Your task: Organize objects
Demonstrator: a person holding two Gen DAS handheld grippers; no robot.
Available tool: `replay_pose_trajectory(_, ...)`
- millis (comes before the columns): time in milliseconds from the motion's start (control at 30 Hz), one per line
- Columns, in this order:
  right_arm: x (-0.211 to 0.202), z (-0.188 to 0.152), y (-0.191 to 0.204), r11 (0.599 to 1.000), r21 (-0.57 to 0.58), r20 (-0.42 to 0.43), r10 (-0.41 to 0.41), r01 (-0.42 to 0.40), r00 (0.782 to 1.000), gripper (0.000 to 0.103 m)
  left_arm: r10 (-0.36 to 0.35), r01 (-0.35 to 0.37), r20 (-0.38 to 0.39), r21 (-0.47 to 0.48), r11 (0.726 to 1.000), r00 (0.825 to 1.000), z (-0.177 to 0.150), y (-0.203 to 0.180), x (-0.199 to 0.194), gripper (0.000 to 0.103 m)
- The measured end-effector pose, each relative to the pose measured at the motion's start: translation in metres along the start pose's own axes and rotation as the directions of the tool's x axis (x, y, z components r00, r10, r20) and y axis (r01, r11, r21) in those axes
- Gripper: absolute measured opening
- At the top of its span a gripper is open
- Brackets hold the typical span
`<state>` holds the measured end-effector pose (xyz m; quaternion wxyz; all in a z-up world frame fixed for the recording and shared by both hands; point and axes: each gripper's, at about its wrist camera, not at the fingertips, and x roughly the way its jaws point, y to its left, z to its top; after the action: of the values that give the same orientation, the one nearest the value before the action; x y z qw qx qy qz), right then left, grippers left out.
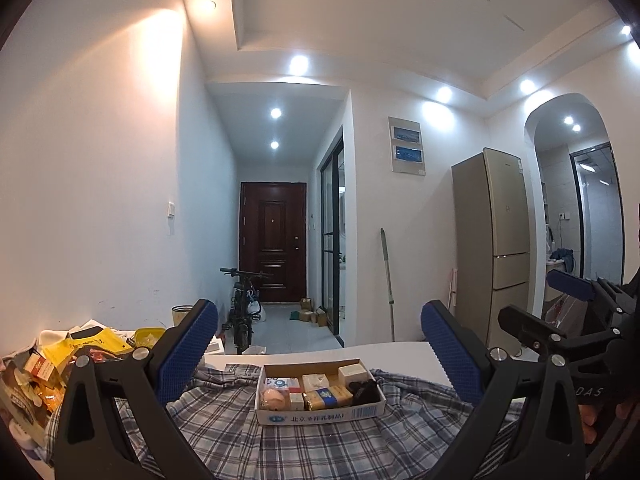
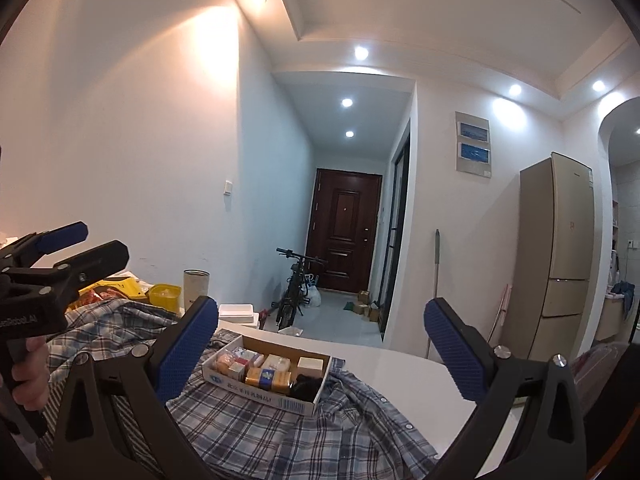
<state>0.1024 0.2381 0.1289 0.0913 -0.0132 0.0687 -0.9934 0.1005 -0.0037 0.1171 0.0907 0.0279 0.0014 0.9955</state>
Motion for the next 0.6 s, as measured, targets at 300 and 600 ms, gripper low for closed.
replay_pose_trajectory(300,0.012,-0.038,0.016,0.987,-0.085,0.067,-0.129,0.135,0.989,0.103,0.065,-0.066,-0.041,-0.019,0.998,0.997,-0.047,0.001,0.017,0.103)
replay_pose_trajectory(600,0.048,-0.075,-0.011,0.992,0.082,-0.046,-0.088,0.092,0.995,0.103,0.064,-0.064,-0.054,-0.002,0.998,0.997,-0.083,0.006,0.038,0.103)
